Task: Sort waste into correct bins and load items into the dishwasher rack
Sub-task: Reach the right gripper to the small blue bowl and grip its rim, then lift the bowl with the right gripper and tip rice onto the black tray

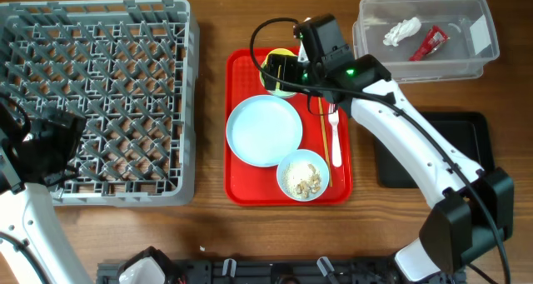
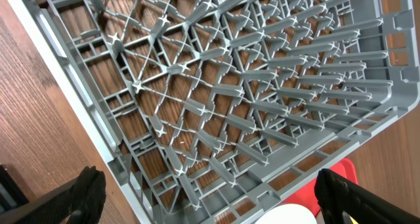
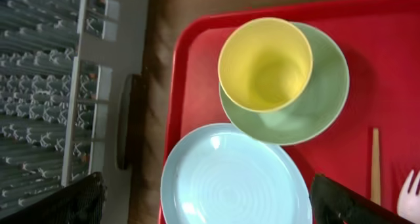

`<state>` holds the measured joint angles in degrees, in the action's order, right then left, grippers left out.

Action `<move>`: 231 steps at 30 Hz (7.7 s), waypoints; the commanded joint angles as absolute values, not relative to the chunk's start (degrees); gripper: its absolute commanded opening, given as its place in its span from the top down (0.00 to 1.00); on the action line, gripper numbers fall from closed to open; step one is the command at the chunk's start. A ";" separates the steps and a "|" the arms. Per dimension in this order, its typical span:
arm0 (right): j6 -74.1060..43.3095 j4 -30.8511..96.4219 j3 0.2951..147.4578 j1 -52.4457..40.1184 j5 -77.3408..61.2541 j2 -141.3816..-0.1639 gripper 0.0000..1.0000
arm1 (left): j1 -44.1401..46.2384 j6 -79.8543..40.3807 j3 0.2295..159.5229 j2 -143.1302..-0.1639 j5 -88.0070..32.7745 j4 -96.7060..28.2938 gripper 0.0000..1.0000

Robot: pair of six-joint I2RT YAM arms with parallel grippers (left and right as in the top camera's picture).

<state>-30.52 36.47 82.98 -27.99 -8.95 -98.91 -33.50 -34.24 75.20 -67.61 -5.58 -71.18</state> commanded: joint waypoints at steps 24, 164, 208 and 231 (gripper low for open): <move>-25.04 64.47 79.35 -15.16 -7.88 -99.13 0.43 | -33.78 -35.00 76.18 -67.35 -5.04 -71.09 0.00; -5.69 63.31 75.24 43.97 -62.94 -106.41 0.96 | -33.78 -35.00 76.18 -67.35 -5.04 -71.09 0.00; 9.52 65.58 62.43 48.62 -85.10 -108.53 0.96 | -33.78 -35.00 76.18 -67.35 -5.04 -71.09 0.00; 14.81 74.96 62.61 48.56 -89.56 -106.98 0.96 | -33.78 -34.98 76.18 -67.35 -5.04 -71.09 0.00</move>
<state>8.69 74.17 62.61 48.34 -88.31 -107.92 -33.50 -34.24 75.20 -67.61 -5.58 -71.18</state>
